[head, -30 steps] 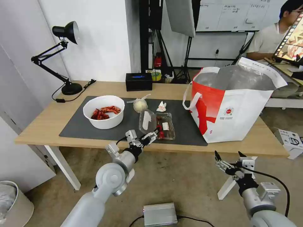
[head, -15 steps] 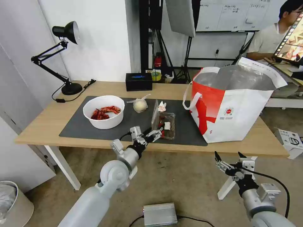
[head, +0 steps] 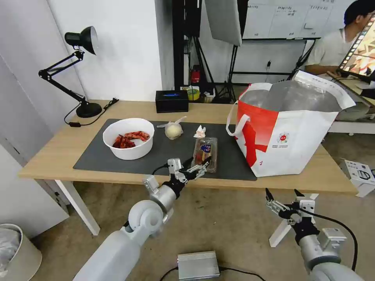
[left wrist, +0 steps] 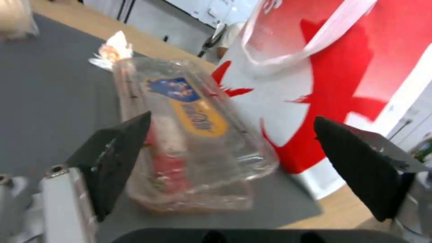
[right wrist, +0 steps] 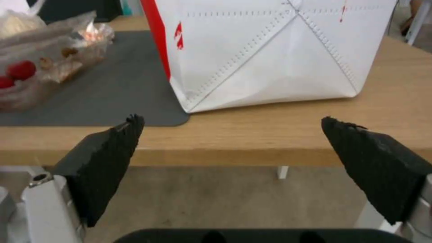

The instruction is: Pick up the trash from the table and place it into the takeout bag.

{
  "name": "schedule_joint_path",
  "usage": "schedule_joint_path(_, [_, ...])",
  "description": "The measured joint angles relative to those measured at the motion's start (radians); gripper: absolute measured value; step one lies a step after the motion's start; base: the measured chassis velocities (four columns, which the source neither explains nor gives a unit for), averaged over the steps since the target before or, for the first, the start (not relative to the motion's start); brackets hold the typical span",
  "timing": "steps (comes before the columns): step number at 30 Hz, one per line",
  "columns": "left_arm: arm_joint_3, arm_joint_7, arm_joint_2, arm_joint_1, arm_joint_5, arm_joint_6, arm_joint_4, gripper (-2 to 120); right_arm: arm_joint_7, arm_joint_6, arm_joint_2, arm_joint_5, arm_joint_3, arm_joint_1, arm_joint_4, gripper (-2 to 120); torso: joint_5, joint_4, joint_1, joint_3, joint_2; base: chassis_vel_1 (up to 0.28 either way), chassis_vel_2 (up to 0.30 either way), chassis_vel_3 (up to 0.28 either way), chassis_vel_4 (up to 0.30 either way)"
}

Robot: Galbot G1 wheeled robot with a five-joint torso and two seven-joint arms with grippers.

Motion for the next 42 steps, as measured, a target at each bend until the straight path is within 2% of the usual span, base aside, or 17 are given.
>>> schedule_joint_path(1, [0.000, 0.000, 0.000, 0.000, 0.000, 0.000, 0.000, 94, 0.000, 0.000, 0.000, 0.000, 0.000, 0.000, 0.000, 100, 0.0000, 0.0000, 0.000, 0.000, 0.000, 0.000, 0.000, 0.000, 0.000])
schedule_joint_path(3, [0.006, 0.003, 0.001, -0.011, 0.060, -0.013, 0.019, 83, 0.008, -0.016, 0.001, 0.066, -0.002, 0.004, 0.017, 100, 0.0000, 0.0000, 0.000, 0.000, 0.000, 0.000, 0.000, 0.000, 0.000])
schedule_joint_path(5, [0.006, 0.003, 0.001, -0.013, 0.068, -0.014, 0.021, 81, 0.008, -0.019, 0.001, 0.076, -0.003, 0.005, 0.020, 100, 0.0000, 0.0000, 0.000, 0.000, 0.000, 0.000, 0.000, 0.000, 0.000])
schedule_joint_path(7, [0.010, 0.003, 0.004, -0.027, 0.136, -0.033, 0.044, 68, 0.009, -0.032, -0.005, 0.133, -0.008, 0.016, 0.033, 100, -0.0001, 0.0000, 0.000, 0.000, 0.000, 0.000, 0.000, 0.000, 0.000])
schedule_joint_path(9, [0.011, 0.003, 0.004, -0.030, 0.145, -0.036, 0.048, 66, 0.009, -0.035, -0.008, 0.147, -0.011, 0.019, 0.035, 100, -0.0001, 0.0000, 0.000, 0.000, 0.000, 0.000, 0.000, 0.000, 0.000])
schedule_joint_path(11, [0.014, 0.001, 0.004, -0.046, 0.212, -0.046, 0.071, 53, 0.013, -0.054, -0.022, 0.210, -0.026, 0.046, 0.044, 100, -0.0001, 0.0000, 0.000, 0.000, 0.000, 0.000, 0.000, 0.000, 0.000])
schedule_joint_path(15, [0.020, 0.001, 0.005, -0.056, 0.244, -0.055, 0.081, 45, 0.026, -0.071, -0.028, 0.261, -0.039, 0.070, 0.052, 100, -0.0001, 0.0000, 0.000, 0.000, 0.000, 0.000, 0.000, 0.000, 0.000])
schedule_joint_path(17, [0.032, 0.000, 0.006, -0.065, 0.286, -0.059, 0.092, 31, 0.049, -0.098, -0.028, 0.338, -0.061, 0.112, 0.061, 100, 0.0000, 0.0001, 0.000, 0.000, 0.000, 0.000, 0.000, 0.000, 0.000])
schedule_joint_path(18, [0.032, 0.000, 0.006, -0.065, 0.286, -0.059, 0.092, 31, 0.049, -0.098, -0.028, 0.338, -0.061, 0.112, 0.061, 100, 0.0000, 0.0001, 0.000, 0.000, 0.000, 0.000, 0.000, 0.000, 0.000])
schedule_joint_path(19, [0.037, 0.000, 0.007, -0.069, 0.310, -0.059, 0.098, 24, 0.054, -0.102, -0.027, 0.357, -0.070, 0.125, 0.061, 100, -0.0001, 0.0001, 0.000, 0.000, 0.000, 0.000, 0.000, 0.000, 0.000])
schedule_joint_path(21, [0.038, 0.000, 0.007, -0.070, 0.316, -0.059, 0.099, 23, 0.055, -0.103, -0.027, 0.362, -0.073, 0.128, 0.060, 100, -0.0001, 0.0001, 0.000, 0.000, 0.000, 0.000, 0.000, 0.000, 0.000])
schedule_joint_path(22, [0.044, 0.001, 0.007, -0.072, 0.330, -0.060, 0.101, 15, 0.058, -0.104, -0.026, 0.386, -0.084, 0.140, 0.053, 100, -0.0001, 0.0001, 0.000, 0.000, 0.000, 0.000, 0.000, 0.000, 0.000])
schedule_joint_path(24, [0.051, 0.002, 0.008, -0.078, 0.349, -0.061, 0.102, 7, 0.058, -0.105, -0.026, 0.410, -0.090, 0.149, 0.045, 100, 0.0000, 0.0001, 0.000, 0.000, 0.000, 0.000, 0.000, 0.000, 0.000])
schedule_joint_path(27, [0.060, 0.002, 0.008, -0.088, 0.365, -0.061, 0.104, 0, 0.058, -0.106, -0.025, 0.430, -0.092, 0.158, 0.041, 100, -0.0001, 0.0000, 0.000, 0.000, 0.000, 0.000, 0.000, 0.000, 0.000])
schedule_joint_path(30, [0.073, 0.002, 0.010, -0.103, 0.371, -0.061, 0.105, 0, 0.060, -0.108, -0.022, 0.450, -0.093, 0.173, 0.035, 100, 0.0000, -0.0001, 0.000, 0.000, 0.000, 0.000, 0.000, 0.000, 0.000])
schedule_joint_path(35, [0.106, 0.000, 0.012, -0.132, 0.407, -0.056, 0.119, 0, 0.109, -0.127, -0.015, 0.624, -0.100, 0.246, 0.007, 100, 0.0001, -0.0001, 0.000, 0.000, 0.000, 0.000, 0.000, 0.000, 0.000])
schedule_joint_path(42, [0.119, 0.000, 0.015, -0.143, 0.450, -0.054, 0.124, 0, 0.145, -0.145, -0.025, 0.734, -0.102, 0.330, -0.040, 100, 0.0000, 0.0000, 0.000, 0.000, 0.000, 0.000, 0.000, 0.000, 0.000])
